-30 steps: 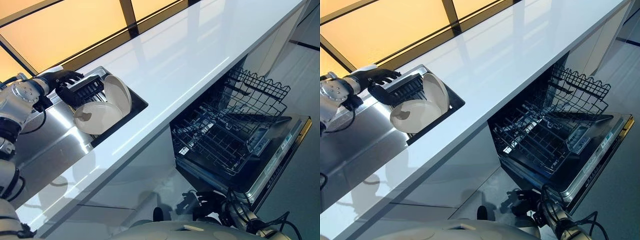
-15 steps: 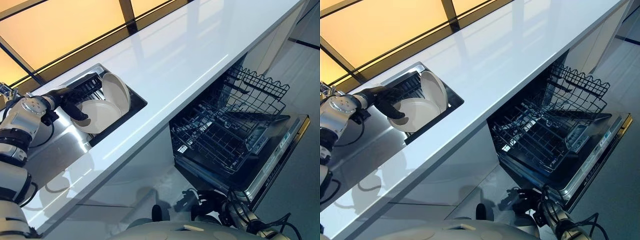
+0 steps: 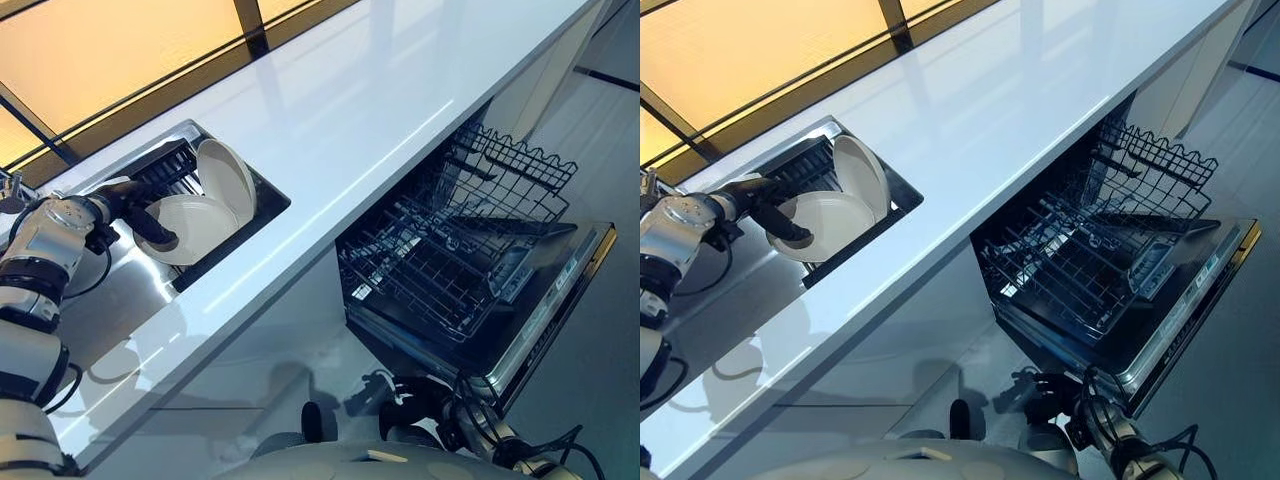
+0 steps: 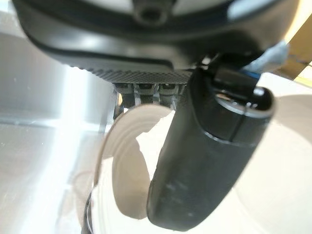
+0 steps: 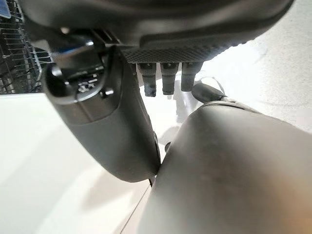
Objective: Pick up plates and place into dishwasher.
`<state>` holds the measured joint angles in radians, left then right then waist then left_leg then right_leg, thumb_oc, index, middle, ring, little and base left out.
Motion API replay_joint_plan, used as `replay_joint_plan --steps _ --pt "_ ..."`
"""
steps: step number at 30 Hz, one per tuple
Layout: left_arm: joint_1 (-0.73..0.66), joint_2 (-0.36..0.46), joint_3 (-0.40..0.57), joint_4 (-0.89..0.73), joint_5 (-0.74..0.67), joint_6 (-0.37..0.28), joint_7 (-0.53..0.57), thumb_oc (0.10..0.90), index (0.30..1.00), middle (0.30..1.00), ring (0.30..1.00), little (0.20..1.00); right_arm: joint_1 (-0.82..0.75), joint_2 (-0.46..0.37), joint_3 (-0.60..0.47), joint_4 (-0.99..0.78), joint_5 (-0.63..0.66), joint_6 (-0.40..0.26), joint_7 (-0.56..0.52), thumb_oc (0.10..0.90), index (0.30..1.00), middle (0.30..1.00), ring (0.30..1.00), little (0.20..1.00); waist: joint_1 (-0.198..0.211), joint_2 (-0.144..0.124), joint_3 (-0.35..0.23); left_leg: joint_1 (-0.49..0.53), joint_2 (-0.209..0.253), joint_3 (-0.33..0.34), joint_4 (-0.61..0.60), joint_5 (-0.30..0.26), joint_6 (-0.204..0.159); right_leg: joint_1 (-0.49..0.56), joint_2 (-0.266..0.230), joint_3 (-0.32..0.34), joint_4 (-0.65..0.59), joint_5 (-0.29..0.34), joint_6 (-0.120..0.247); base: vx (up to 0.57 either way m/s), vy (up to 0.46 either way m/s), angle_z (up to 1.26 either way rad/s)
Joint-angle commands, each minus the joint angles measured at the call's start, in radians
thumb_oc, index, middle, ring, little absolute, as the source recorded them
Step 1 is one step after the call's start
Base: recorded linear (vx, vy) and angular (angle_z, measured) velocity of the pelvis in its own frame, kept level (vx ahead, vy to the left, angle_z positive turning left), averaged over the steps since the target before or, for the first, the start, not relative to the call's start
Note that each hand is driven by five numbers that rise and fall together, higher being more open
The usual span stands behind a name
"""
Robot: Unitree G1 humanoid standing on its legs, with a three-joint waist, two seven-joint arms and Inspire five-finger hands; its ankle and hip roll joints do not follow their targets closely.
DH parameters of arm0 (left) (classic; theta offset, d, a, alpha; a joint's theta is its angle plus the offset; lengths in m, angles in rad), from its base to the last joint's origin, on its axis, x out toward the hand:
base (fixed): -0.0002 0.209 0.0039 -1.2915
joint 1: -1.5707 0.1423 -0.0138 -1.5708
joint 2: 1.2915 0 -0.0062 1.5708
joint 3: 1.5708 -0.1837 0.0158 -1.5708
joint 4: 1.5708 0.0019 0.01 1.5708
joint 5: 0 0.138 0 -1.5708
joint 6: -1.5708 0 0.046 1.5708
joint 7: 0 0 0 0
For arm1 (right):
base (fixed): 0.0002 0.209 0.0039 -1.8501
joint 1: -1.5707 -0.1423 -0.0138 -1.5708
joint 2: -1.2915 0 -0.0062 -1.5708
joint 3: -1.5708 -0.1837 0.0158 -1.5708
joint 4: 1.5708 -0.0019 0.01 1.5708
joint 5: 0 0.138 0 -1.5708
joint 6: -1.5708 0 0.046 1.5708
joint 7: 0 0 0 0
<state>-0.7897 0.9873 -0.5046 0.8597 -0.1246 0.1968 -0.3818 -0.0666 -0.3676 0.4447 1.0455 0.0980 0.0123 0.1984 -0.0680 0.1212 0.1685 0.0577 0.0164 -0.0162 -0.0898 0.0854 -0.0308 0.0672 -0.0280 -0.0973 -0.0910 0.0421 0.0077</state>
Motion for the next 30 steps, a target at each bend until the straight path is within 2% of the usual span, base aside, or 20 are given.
replay_joint_plan --steps 1,3,4,5,6,7,12,21,26,30 --pt "-0.185 0.051 0.055 0.108 -0.014 0.021 0.011 0.8 0.9 0.9 0.9 0.9 0.053 -0.028 0.058 0.01 -0.023 0.001 0.009 0.8 0.9 0.9 0.9 0.9 -0.013 -0.025 0.03 -0.007 -0.092 0.044 0.003 -0.068 0.068 -0.041 -0.027 0.046 0.004 0.024 0.079 -0.03 -0.007 -0.03" --pt "-0.209 0.054 0.045 0.105 -0.022 0.032 -0.005 0.8 0.9 0.9 0.9 0.9 0.051 -0.025 0.055 0.019 -0.025 -0.007 0.01 0.8 0.9 0.9 0.9 0.9 -0.012 -0.025 0.027 -0.006 -0.092 0.042 0.003 -0.069 0.066 -0.038 -0.028 0.045 0.004 0.023 0.081 0.0 0.0 0.0" --pt "-0.216 0.056 0.04 0.106 -0.024 0.033 -0.008 0.759 0.865 0.865 0.865 0.859 0.051 -0.023 0.055 0.02 -0.025 -0.008 0.009 0.8 0.9 0.9 0.9 0.9 -0.012 -0.025 0.026 -0.005 -0.092 0.043 0.003 -0.069 0.066 -0.037 -0.028 0.044 0.004 0.022 0.081 0.0 0.0 0.0" --pt "-0.228 0.056 0.032 0.108 -0.018 0.039 -0.014 0.418 0.573 0.573 0.573 0.518 0.05 -0.02 0.056 0.021 -0.024 -0.006 0.008 0.8 0.9 0.9 0.9 0.9 -0.011 -0.024 0.022 -0.005 -0.092 0.043 0.003 -0.069 0.066 -0.036 -0.029 0.043 0.004 0.022 0.082 0.0 0.0 0.0" --pt "-0.239 0.058 0.023 0.114 -0.018 0.036 -0.02 0.396 0.554 0.554 0.554 0.496 0.051 -0.016 0.057 0.025 -0.021 -0.006 0.005 0.8 0.9 0.9 0.9 0.9 -0.011 -0.024 0.019 -0.002 -0.092 0.043 0.003 -0.069 0.065 -0.034 -0.029 0.042 0.004 0.021 0.083 0.0 0.0 0.0" --pt "-0.246 0.059 0.018 0.117 -0.018 0.036 -0.023 0.1 0.3 0.3 0.3 0.2 0.051 -0.014 0.057 0.026 -0.019 -0.005 0.004 0.8 0.9 0.9 0.9 0.9 -0.01 -0.024 0.016 -0.001 -0.092 0.043 0.003 -0.069 0.065 -0.033 -0.03 0.041 0.004 0.021 0.083 0.0 0.0 0.0" --pt "-0.265 0.067 0.001 0.125 -0.021 0.036 -0.058 0.1 0.3 0.3 0.3 0.2 0.056 -0.006 0.052 0.032 -0.019 0.004 0.0 0.8 0.9 0.9 0.9 0.9 -0.009 -0.018 0.002 0.01 -0.094 0.042 0.003 -0.072 0.064 -0.02 -0.03 0.04 0.004 0.017 0.084 0.01 -0.009 0.02" --pt "-0.279 0.079 -0.001 0.136 -0.029 0.021 -0.043 0.1 0.3 0.3 0.3 0.2 0.065 0.012 0.052 0.044 -0.031 0.006 -0.012 0.8 0.9 0.9 0.9 0.9 -0.005 -0.015 -0.036 0.029 -0.094 0.041 0.003 -0.084 0.06 -0.002 -0.027 0.04 0.004 0.006 0.088 0.0 -0.007 0.0" --pt "-0.305 0.082 0.001 0.13 -0.065 0.001 0.025 0.1 0.3 0.3 0.3 0.2 0.059 0.023 0.057 0.055 -0.019 -0.008 -0.031 0.8 0.9 0.9 0.9 0.9 -0.001 -0.015 -0.054 0.039 -0.094 0.04 0.003 -0.09 0.058 0.009 -0.025 0.038 0.004 -0.001 0.087 -0.01 -0.028 0.0" --pt "-0.328 0.093 0.008 0.106 -0.077 -0.026 0.13 0.1 0.3 0.3 0.3 0.2 0.053 0.027 0.04 0.014 0.093 -0.022 -0.022 0.8 0.9 0.9 0.9 0.9 0.002 -0.017 -0.068 0.052 -0.093 0.039 0.003 -0.093 0.055 0.023 -0.021 0.038 0.004 -0.005 0.083 -0.03 -0.047 0.02"
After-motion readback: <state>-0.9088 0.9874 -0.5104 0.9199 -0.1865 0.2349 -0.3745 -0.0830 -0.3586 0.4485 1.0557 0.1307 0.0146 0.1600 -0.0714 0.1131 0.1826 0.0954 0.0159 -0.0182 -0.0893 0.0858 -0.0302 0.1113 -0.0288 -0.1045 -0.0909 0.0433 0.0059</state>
